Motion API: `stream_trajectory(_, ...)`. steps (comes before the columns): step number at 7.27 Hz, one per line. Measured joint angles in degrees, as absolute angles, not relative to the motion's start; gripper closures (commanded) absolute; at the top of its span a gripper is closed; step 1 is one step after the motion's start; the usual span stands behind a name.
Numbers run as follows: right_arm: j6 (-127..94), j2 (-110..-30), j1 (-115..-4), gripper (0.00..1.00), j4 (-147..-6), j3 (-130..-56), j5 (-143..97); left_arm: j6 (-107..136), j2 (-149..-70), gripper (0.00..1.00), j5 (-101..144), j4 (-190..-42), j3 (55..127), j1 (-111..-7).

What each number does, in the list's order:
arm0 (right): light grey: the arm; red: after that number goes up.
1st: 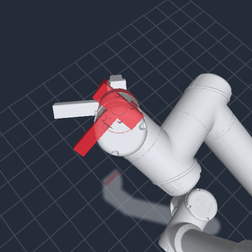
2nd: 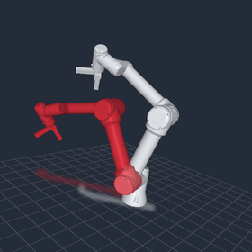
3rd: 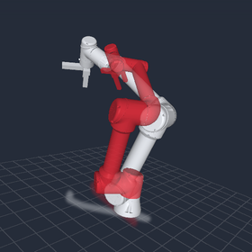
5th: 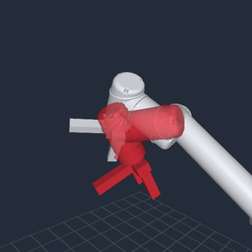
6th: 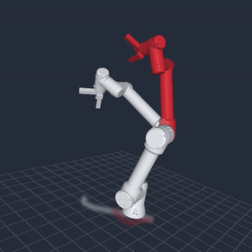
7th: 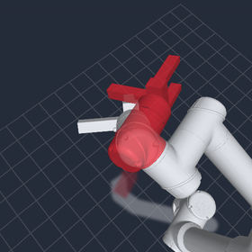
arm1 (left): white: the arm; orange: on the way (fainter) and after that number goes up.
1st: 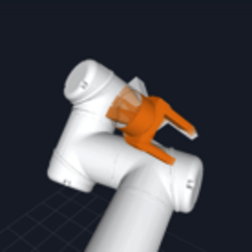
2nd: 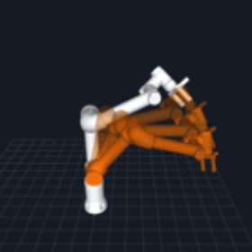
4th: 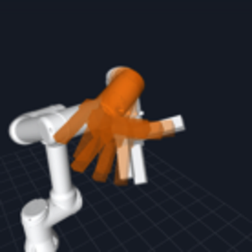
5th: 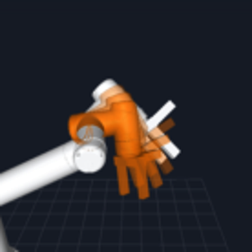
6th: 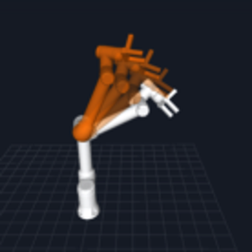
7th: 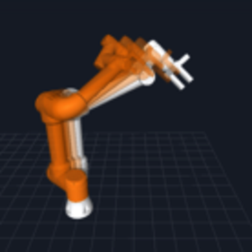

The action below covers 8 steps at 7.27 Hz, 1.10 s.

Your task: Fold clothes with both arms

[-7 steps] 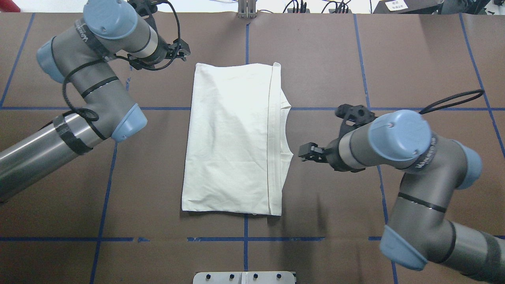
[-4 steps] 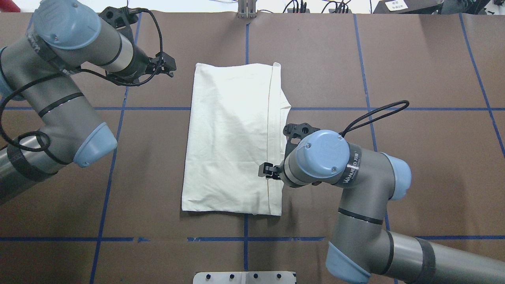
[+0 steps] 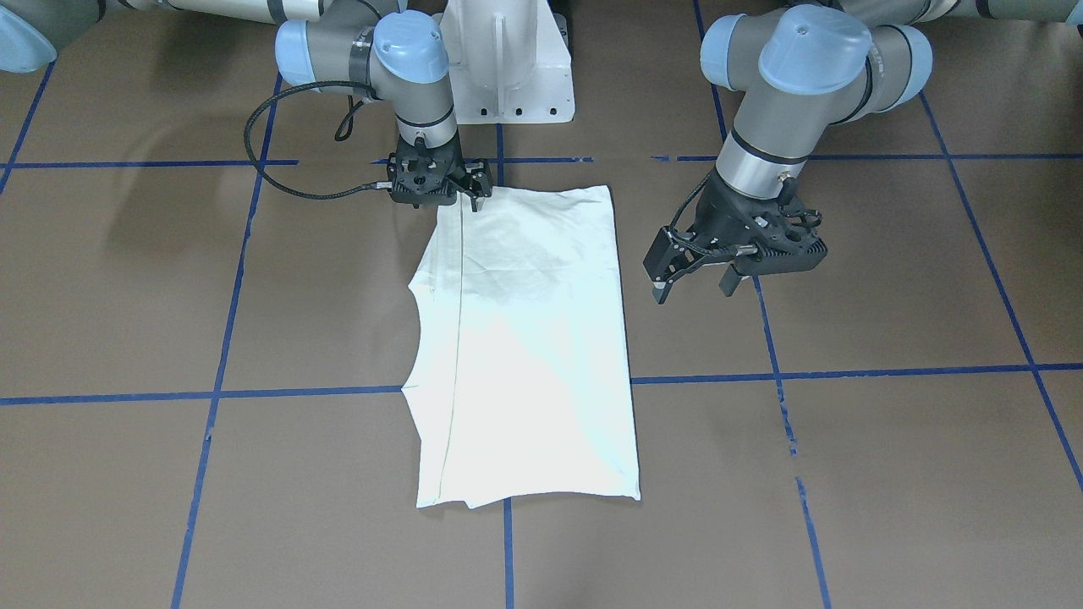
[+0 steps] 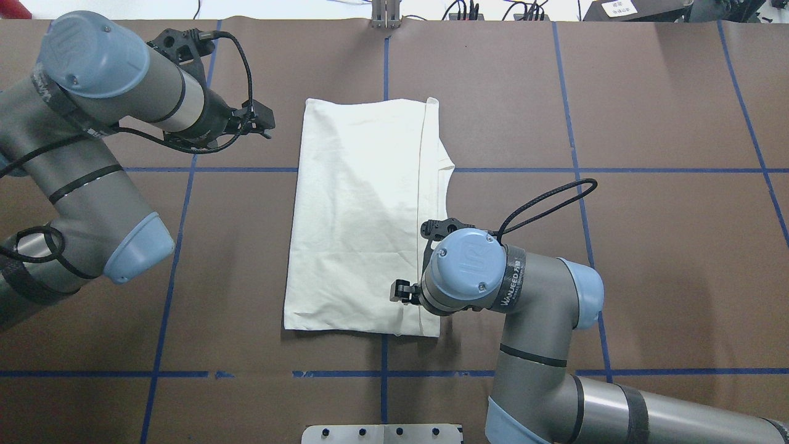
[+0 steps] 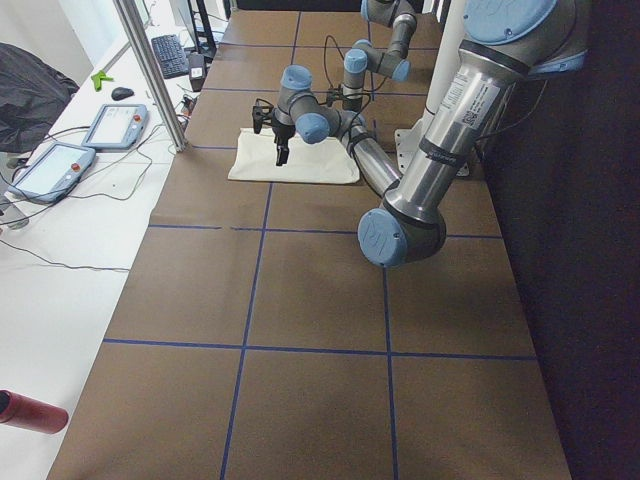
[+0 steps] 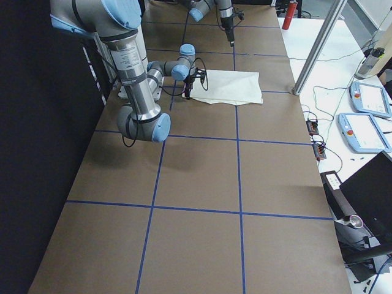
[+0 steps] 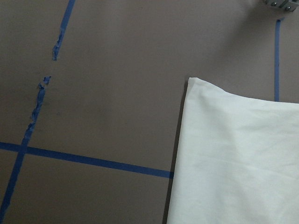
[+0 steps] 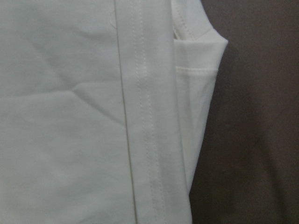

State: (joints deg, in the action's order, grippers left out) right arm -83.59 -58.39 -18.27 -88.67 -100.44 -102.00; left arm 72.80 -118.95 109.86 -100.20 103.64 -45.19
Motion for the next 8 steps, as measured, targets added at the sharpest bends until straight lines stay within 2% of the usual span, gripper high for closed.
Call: stream_trajectory(8,-79.9,-57.3,-19.5,0.0,-99.0,-100.6,-101.8,73.5,-118.9,0.0,110.2,-100.5,103.6,-44.1)
